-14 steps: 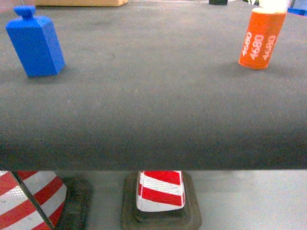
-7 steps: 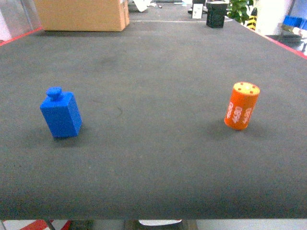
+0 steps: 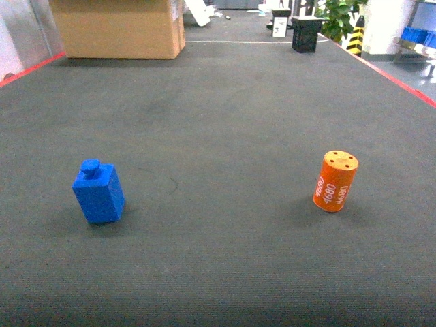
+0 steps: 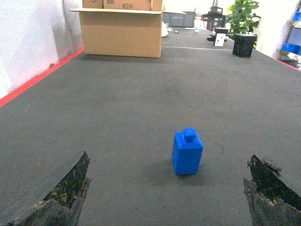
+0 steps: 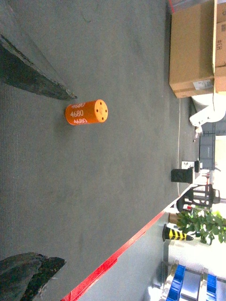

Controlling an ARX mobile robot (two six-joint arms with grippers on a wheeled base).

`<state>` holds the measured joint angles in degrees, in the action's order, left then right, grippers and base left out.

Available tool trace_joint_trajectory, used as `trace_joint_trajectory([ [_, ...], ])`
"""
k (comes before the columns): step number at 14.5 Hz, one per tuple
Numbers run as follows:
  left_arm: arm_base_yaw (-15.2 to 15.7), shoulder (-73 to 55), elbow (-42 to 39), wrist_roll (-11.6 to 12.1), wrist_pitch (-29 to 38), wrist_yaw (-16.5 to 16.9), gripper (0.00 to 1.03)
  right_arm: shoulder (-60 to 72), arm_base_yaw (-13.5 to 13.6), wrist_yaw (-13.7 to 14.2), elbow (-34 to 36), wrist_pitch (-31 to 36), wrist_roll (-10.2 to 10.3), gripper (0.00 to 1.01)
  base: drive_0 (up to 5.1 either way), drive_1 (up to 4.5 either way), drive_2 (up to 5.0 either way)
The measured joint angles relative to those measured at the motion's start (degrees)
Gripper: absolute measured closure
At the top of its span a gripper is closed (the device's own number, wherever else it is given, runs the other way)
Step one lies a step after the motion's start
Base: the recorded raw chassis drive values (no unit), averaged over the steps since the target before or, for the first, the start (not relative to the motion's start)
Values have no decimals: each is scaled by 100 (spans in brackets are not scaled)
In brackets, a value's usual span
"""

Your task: Sort blue parts and orange caps into right shelf containers

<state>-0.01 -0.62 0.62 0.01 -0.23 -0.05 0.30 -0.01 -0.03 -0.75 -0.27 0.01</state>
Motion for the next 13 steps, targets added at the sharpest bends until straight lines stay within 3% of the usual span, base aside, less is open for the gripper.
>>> trace_joint_trajectory([
  [13,0,0,0,0,0,2,5,0,0,0,0,0,0,3,0,0,0],
])
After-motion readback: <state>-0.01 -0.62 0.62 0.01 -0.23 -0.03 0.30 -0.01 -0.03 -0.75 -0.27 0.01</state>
